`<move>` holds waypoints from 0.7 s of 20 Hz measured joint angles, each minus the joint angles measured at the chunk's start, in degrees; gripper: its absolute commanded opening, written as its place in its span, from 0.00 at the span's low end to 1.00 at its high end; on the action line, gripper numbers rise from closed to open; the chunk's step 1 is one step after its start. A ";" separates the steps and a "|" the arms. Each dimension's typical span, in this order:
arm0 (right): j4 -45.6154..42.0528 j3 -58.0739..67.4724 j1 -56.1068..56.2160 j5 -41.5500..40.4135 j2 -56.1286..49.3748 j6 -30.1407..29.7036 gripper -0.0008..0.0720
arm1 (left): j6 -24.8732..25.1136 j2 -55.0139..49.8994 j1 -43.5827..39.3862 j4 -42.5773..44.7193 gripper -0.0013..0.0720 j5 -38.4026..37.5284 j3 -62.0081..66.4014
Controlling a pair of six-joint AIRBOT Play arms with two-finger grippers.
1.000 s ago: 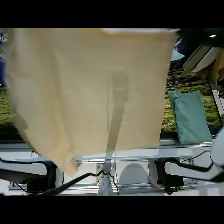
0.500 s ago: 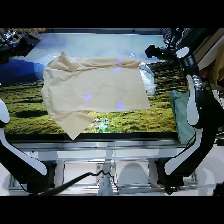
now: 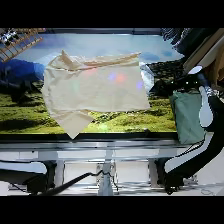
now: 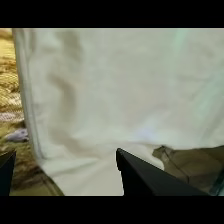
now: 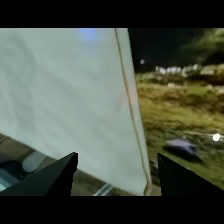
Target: Fold the clothes and pants, and hang the long-sleeved shirts on hangers.
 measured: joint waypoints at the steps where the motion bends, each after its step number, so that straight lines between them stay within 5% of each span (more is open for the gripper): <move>1: -0.02 -2.47 -0.33 0.63 0.57 -0.90 0.75 | 1.29 3.50 0.04 -0.76 0.97 2.86 -6.34; 5: -0.50 -7.30 -0.90 0.90 1.51 -3.28 0.72 | 5.55 10.84 -0.02 -3.43 0.95 10.97 -22.80; 10: -2.21 -8.79 -1.03 0.39 1.51 -4.81 0.68 | 7.85 11.96 -2.93 -4.72 0.94 16.63 -28.33; 13: -2.58 -9.01 -0.31 0.50 0.35 -5.42 0.52 | 8.28 10.86 -5.90 -5.42 0.49 19.19 -29.11; 14: -2.40 -9.05 0.39 0.52 -0.13 -5.73 0.26 | 8.28 10.21 -6.84 -5.42 0.41 20.02 -29.27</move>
